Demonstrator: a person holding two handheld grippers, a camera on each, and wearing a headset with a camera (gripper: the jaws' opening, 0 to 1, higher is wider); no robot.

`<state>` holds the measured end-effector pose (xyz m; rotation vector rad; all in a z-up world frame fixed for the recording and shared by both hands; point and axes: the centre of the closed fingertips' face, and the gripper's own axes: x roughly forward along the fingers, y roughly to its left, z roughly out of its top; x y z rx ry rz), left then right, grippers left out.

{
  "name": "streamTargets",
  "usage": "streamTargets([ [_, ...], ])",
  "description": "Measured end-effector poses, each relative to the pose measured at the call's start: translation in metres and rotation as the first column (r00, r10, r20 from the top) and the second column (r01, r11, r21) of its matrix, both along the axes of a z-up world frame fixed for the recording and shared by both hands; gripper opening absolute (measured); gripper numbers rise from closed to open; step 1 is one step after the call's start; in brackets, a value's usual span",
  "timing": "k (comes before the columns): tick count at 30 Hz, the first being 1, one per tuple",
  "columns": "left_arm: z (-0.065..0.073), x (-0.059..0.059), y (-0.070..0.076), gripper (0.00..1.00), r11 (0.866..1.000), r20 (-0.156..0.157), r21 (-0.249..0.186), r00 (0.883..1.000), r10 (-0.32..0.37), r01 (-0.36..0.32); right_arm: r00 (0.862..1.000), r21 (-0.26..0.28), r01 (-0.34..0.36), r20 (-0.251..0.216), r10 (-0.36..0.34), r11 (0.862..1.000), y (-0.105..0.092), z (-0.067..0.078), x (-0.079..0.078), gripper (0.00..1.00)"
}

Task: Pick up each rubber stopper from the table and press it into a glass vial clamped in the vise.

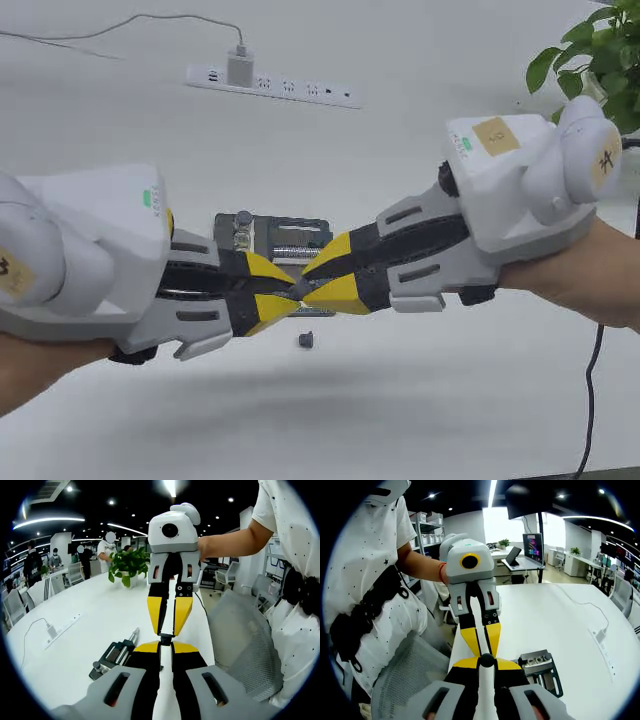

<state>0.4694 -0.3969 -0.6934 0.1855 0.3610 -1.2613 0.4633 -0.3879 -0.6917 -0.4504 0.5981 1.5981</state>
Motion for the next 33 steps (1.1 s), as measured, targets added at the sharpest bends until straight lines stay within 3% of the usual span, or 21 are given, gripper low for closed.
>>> streamTargets([
  [7, 0.000, 0.000, 0.001, 0.04, 1.000, 0.013, -0.003, 1.000, 0.008, -0.008, 1.000, -0.003, 0.002, -0.009, -0.002, 1.000, 0.002, 0.001, -0.001, 0.06],
  [13, -0.005, 0.001, 0.011, 0.05, 0.999, 0.017, 0.016, 0.999, 0.030, -0.031, 1.000, -0.002, 0.013, -0.005, -0.013, 1.000, 0.002, 0.005, 0.003, 0.06],
  [22, -0.017, 0.004, 0.030, 0.16, 0.995, 0.016, 0.038, 0.996, 0.093, -0.093, 0.999, -0.007, 0.047, 0.007, -0.047, 0.999, 0.003, 0.008, 0.015, 0.06],
  [33, -0.032, 0.008, 0.056, 0.36, 0.983, 0.017, 0.060, 0.985, 0.175, -0.175, 0.997, -0.027, 0.080, 0.020, -0.079, 0.996, 0.012, 0.008, 0.030, 0.06],
])
